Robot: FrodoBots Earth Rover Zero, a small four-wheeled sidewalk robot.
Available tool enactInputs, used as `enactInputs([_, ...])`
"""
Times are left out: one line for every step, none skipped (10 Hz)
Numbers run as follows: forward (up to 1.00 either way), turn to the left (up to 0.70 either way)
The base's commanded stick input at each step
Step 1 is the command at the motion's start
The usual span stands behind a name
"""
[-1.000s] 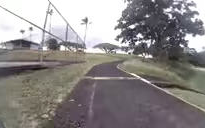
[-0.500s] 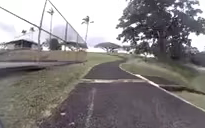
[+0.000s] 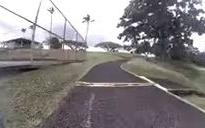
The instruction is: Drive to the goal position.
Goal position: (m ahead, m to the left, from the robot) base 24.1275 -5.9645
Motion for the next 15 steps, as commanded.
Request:
enactInputs([0.85,0.0])
enactInputs([0.85,0.0])
enactInputs([0.85,0.09])
enactInputs([0.85,0.12])
enactInputs([0.85,0.01])
enactInputs([0.85,0.0])
enactInputs([0.85,0.0])
enactInputs([0.85,0.0])
enactInputs([0.85,0.0])
enactInputs([0.85,0.0])
enactInputs([0.85,0.0])
enactInputs([0.85,0.0])
enactInputs([0.85,0.0])
enactInputs([0.85,0.0])
enactInputs([0.85,0.0])
